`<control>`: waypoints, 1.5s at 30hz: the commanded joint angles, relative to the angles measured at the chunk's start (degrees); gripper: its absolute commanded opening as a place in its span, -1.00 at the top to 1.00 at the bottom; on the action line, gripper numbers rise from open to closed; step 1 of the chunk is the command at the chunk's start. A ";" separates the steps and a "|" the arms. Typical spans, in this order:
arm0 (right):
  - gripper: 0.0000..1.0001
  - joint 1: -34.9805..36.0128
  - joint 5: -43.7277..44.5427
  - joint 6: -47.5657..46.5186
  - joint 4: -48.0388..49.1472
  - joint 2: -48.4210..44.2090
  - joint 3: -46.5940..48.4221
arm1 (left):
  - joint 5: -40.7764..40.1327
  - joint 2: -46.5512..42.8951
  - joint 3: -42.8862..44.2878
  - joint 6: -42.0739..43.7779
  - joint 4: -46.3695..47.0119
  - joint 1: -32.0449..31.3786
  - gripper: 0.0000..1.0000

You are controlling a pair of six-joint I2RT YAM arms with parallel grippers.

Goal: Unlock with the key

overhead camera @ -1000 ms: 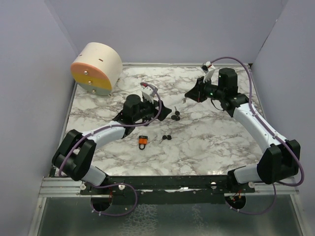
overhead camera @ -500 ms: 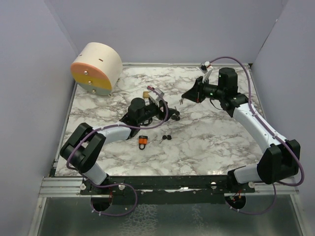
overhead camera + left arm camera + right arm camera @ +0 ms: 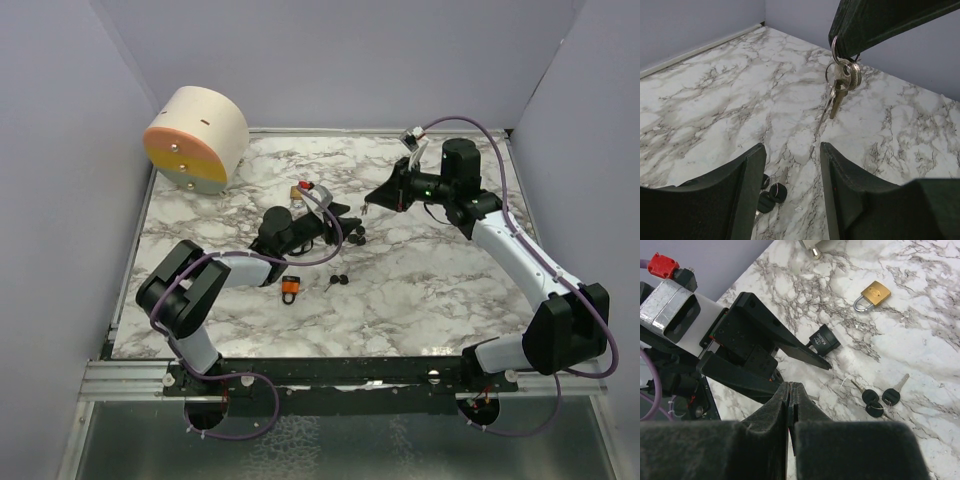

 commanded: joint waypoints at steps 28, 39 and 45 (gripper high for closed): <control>0.97 3.07 -1.57 0.01 0.87 0.33 0.49 | 6.82 3.08 0.27 -2.65 10.97 -0.18 0.42; 0.98 3.36 -0.24 -0.17 0.36 0.28 0.77 | 7.26 3.08 0.12 -2.71 11.02 -0.18 0.86; 0.98 3.38 1.89 -0.21 -0.32 0.28 0.68 | 6.89 1.74 -0.07 -1.47 8.07 -0.22 1.00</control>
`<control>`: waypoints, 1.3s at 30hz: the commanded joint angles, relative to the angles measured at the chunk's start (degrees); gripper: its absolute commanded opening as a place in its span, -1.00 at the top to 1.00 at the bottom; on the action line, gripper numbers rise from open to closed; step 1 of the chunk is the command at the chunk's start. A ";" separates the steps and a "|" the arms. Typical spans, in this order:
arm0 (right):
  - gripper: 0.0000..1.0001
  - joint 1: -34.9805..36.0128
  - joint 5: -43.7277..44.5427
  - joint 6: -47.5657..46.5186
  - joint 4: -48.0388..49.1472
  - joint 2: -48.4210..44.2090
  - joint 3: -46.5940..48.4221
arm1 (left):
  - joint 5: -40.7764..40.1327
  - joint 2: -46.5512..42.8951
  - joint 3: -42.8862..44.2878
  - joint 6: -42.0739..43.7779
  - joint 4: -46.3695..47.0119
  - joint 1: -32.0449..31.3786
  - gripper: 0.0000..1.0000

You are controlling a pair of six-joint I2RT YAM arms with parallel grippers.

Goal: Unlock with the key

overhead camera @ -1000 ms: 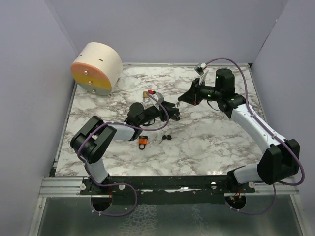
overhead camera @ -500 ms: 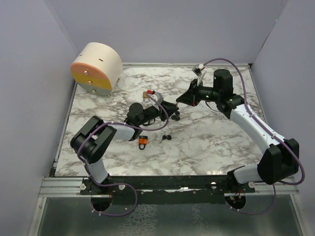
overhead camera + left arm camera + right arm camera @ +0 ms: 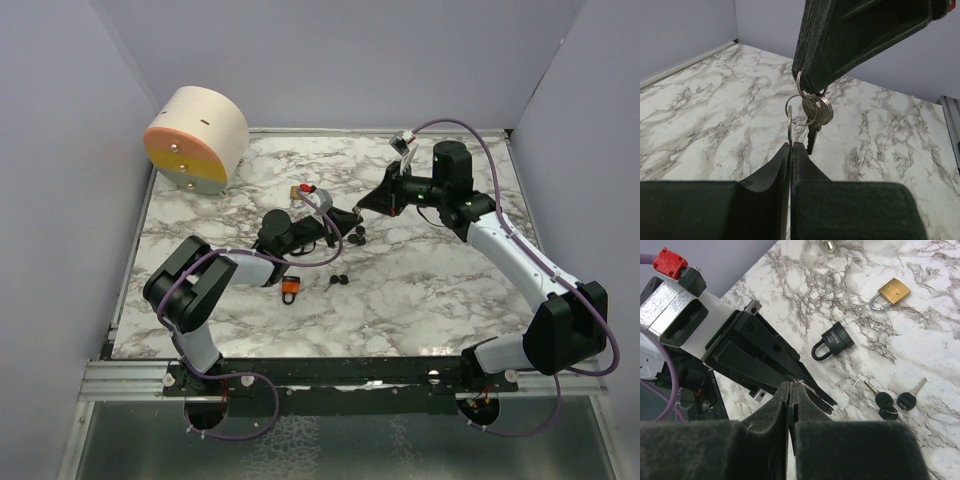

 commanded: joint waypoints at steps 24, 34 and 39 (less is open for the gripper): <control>-0.33 0.24 16.90 -4.09 -0.61 -3.00 -2.79 | 4.66 -7.51 16.42 14.58 -55.04 4.25 1.00; 0.03 0.06 12.01 -3.94 9.20 -1.76 -7.13 | 21.62 -2.61 25.33 18.25 -66.50 8.61 1.00; 0.07 0.01 9.34 -4.37 10.20 0.32 -5.75 | 21.89 -0.98 26.61 19.60 -68.89 8.61 1.00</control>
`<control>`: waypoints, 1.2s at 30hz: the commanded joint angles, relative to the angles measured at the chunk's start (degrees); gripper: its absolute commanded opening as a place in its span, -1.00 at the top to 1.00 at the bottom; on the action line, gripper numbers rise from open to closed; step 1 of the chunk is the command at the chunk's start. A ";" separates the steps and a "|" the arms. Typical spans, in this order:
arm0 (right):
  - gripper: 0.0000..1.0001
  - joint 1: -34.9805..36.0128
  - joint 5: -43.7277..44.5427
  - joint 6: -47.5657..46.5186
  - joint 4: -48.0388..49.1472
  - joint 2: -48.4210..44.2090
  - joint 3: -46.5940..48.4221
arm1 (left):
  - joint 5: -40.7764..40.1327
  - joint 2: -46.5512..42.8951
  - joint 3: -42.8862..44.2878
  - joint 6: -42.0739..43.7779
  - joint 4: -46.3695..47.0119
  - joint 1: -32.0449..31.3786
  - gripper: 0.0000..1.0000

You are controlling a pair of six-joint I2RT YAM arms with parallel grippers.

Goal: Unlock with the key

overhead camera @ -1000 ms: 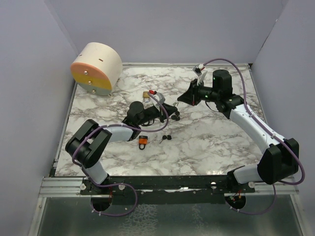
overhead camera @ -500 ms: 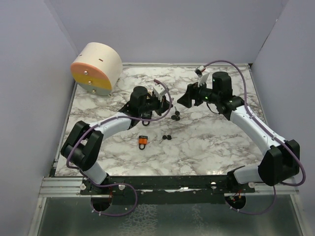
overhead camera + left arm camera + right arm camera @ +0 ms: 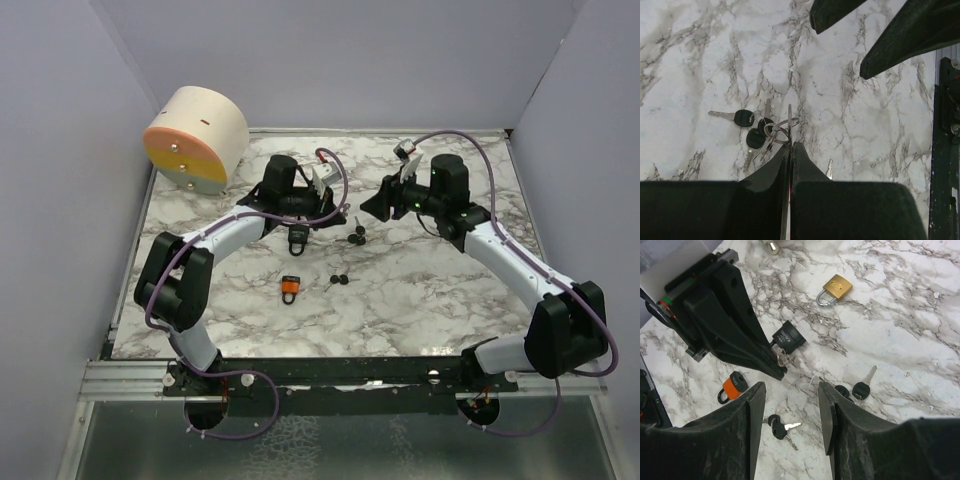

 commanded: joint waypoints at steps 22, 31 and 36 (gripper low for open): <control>0.07 -0.13 -14.02 -1.23 6.36 9.97 5.23 | 8.08 1.20 2.82 2.17 -3.21 -0.42 1.00; 0.14 -0.12 -15.47 -1.15 6.93 10.53 4.98 | 8.64 1.95 4.09 2.13 -3.60 -1.30 1.00; 0.22 -0.12 -15.75 -1.04 7.15 10.53 4.98 | 8.70 2.22 4.48 2.24 -3.74 -1.73 1.00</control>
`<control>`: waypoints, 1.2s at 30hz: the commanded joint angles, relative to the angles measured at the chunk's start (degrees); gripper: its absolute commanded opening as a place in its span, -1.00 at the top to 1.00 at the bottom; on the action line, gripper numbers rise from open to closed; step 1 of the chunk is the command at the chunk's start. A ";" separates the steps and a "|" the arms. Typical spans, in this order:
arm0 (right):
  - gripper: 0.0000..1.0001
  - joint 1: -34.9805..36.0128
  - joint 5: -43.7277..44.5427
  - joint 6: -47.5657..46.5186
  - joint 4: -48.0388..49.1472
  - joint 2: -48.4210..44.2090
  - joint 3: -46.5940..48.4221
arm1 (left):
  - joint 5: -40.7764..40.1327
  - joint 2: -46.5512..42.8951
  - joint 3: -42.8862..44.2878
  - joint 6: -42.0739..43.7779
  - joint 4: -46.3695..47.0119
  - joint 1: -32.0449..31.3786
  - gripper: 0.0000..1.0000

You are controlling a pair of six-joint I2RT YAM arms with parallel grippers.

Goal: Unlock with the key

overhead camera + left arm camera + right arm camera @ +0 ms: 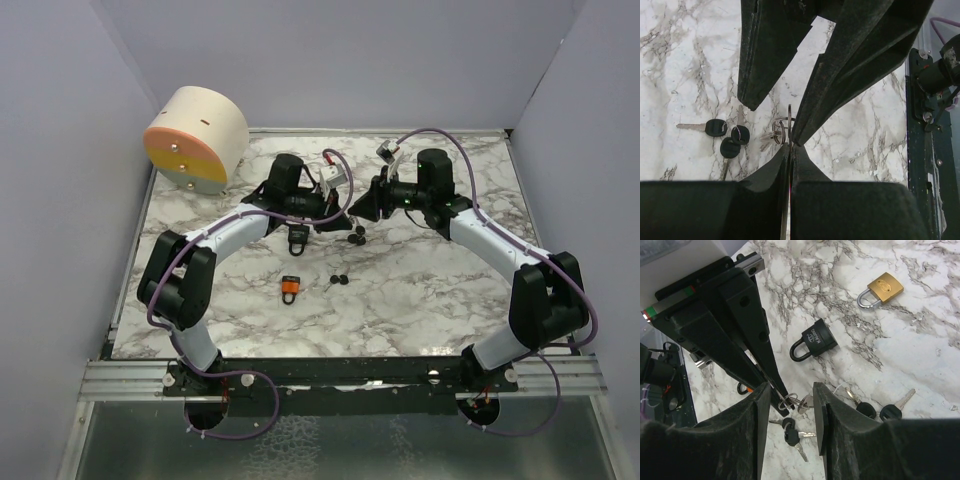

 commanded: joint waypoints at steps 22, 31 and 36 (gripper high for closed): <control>0.44 -0.10 -2.92 -1.23 1.25 1.01 1.01 | 1.66 0.05 1.97 1.62 0.00 -0.71 1.00; 0.44 -0.10 -3.13 -1.35 0.97 1.20 0.84 | 1.95 -0.23 2.18 1.75 -0.07 -0.71 1.00; 0.48 -0.10 -3.20 -1.42 0.85 1.17 0.93 | 2.17 -0.22 2.25 1.76 0.00 -0.71 1.00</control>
